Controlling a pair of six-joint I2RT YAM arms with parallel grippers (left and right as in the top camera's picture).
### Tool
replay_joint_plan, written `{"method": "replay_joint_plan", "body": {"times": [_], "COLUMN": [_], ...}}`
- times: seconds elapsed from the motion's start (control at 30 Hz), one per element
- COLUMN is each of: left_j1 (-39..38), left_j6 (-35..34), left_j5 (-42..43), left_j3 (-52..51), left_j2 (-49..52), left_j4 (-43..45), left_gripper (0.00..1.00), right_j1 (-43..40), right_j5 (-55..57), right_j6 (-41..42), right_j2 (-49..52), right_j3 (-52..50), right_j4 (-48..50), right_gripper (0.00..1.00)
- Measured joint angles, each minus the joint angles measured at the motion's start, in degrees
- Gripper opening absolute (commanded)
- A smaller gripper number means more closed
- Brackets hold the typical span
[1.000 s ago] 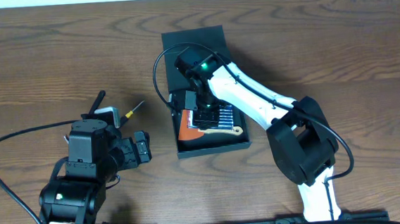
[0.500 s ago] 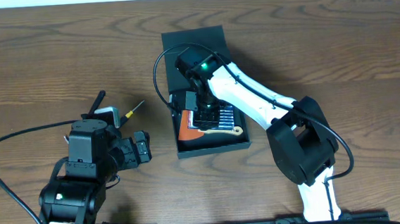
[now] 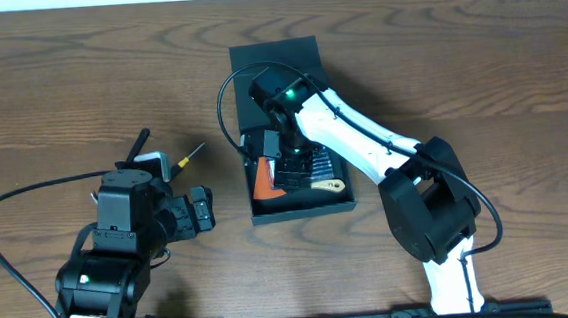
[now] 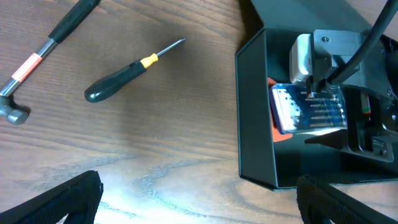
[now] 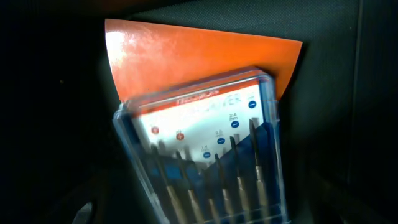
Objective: Pack container
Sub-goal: 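Release the case onto the scraper and withdraw the right gripper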
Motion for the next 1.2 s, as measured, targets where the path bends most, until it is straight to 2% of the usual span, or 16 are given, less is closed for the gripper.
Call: {"method": "replay_joint_plan", "body": {"times": [0.27,0.47,0.67,0.77,0.9,1.03,1.2], "left_j1": [0.0,0.0,0.0,0.0,0.0,0.0,0.0], "left_j6": [0.0,0.0,0.0,0.0,0.0,0.0,0.0], "left_j5": [0.0,0.0,0.0,0.0,0.0,0.0,0.0], "left_j3": [0.0,0.0,0.0,0.0,0.0,0.0,0.0], "left_j2": [0.0,0.0,0.0,0.0,0.0,0.0,0.0], "left_j4": [0.0,0.0,0.0,0.0,0.0,0.0,0.0], "left_gripper": [0.99,0.99,0.99,0.99,0.98,0.99,0.99], "right_j1": [0.0,0.0,-1.6,-6.5,-18.2,-29.7,-33.0], "right_j5": [0.0,0.0,2.4,5.2,7.0,4.3,1.6], "right_j6": [0.7,2.2,11.4,21.2,32.4,34.6,34.4], "right_j2": [-0.4,-6.1,-16.7,-20.9,-23.4,-23.4,-23.5], "right_j3": [1.6,8.0,14.4,16.5,16.9,14.7,6.0], "right_j4": [-3.6,-9.5,-10.6,-13.1,-20.1,-21.6,-15.6], "right_gripper": [0.94,0.99,0.99,0.99,0.99,0.99,0.99]}}
